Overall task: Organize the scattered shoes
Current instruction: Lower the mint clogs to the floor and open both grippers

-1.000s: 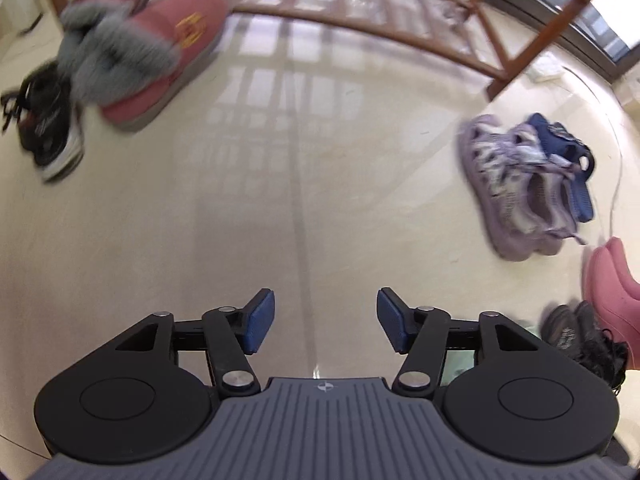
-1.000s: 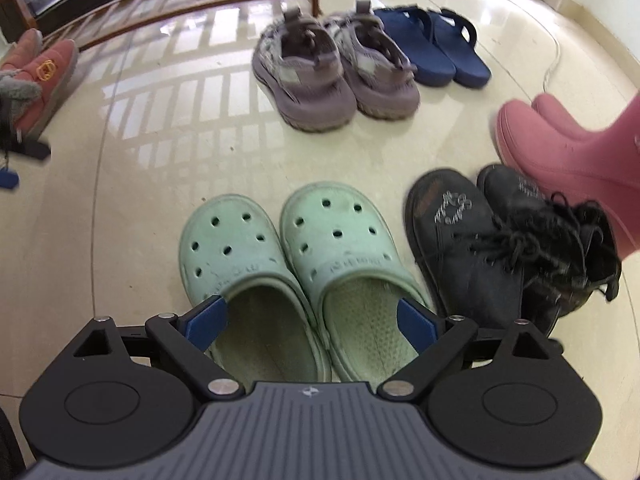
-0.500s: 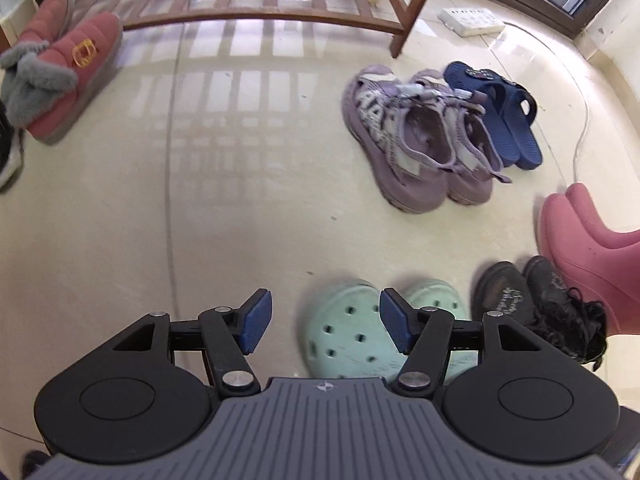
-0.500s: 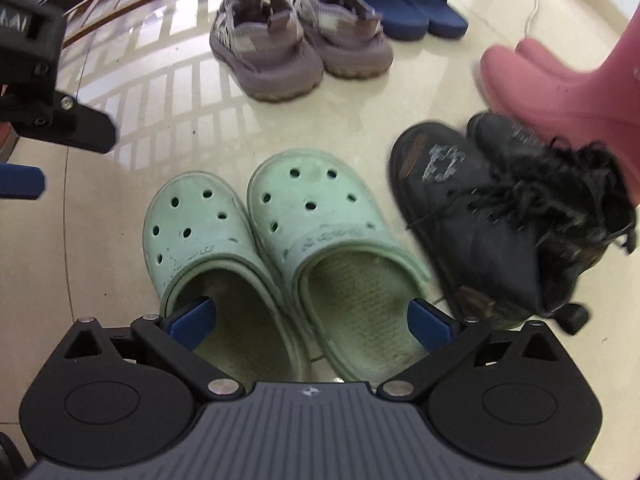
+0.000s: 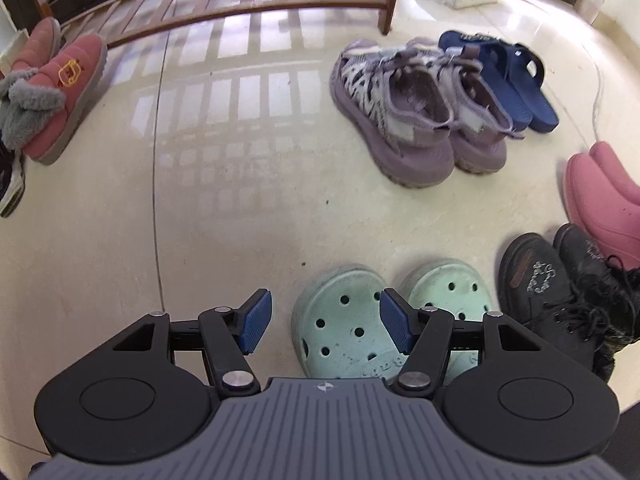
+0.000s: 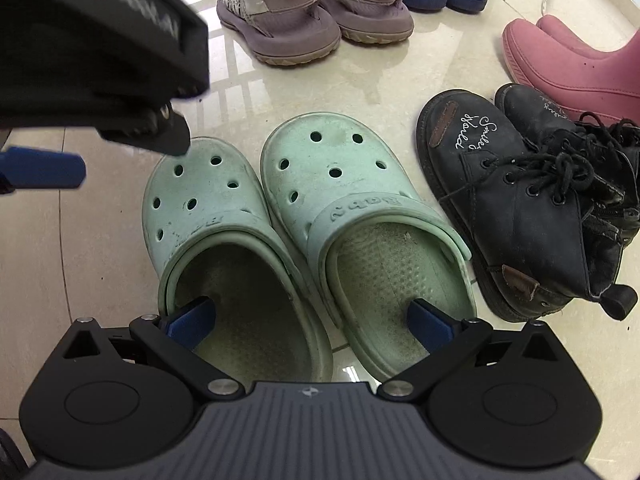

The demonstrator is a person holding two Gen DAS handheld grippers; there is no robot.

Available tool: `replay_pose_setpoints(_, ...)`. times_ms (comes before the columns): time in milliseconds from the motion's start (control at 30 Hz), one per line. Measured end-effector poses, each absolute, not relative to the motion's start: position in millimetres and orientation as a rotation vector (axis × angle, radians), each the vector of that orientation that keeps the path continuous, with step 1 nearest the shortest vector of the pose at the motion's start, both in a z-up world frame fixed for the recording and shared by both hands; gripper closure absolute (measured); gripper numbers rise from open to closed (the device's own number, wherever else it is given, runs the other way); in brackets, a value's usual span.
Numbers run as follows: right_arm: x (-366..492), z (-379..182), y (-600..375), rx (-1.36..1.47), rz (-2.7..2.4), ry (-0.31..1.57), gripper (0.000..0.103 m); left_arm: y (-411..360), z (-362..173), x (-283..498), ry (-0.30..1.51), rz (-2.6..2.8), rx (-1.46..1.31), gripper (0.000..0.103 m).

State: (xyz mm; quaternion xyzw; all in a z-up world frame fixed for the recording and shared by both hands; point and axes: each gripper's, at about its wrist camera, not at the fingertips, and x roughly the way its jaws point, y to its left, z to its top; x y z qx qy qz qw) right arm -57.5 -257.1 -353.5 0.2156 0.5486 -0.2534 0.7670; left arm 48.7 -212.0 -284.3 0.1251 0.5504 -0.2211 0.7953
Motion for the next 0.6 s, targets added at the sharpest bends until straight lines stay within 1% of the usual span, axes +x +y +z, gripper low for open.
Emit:
replay_pose_setpoints(300, -59.0, -353.6, -259.9, 0.482, -0.568, 1.181, 0.000, -211.4, -299.2, 59.0, 1.288, -0.433, 0.226, 0.041)
replay_pose_setpoints(467, -57.1, -354.0, -262.0, 0.490, -0.583, 1.183, 0.000, -211.5, -302.2, 59.9, 1.301, -0.432, 0.229, 0.041)
replay_pose_setpoints(600, -61.0, -353.7, -257.9, 0.494, -0.620, 1.141, 0.000, -210.8, -306.1, 58.1, 1.307, -0.431, 0.245, 0.041)
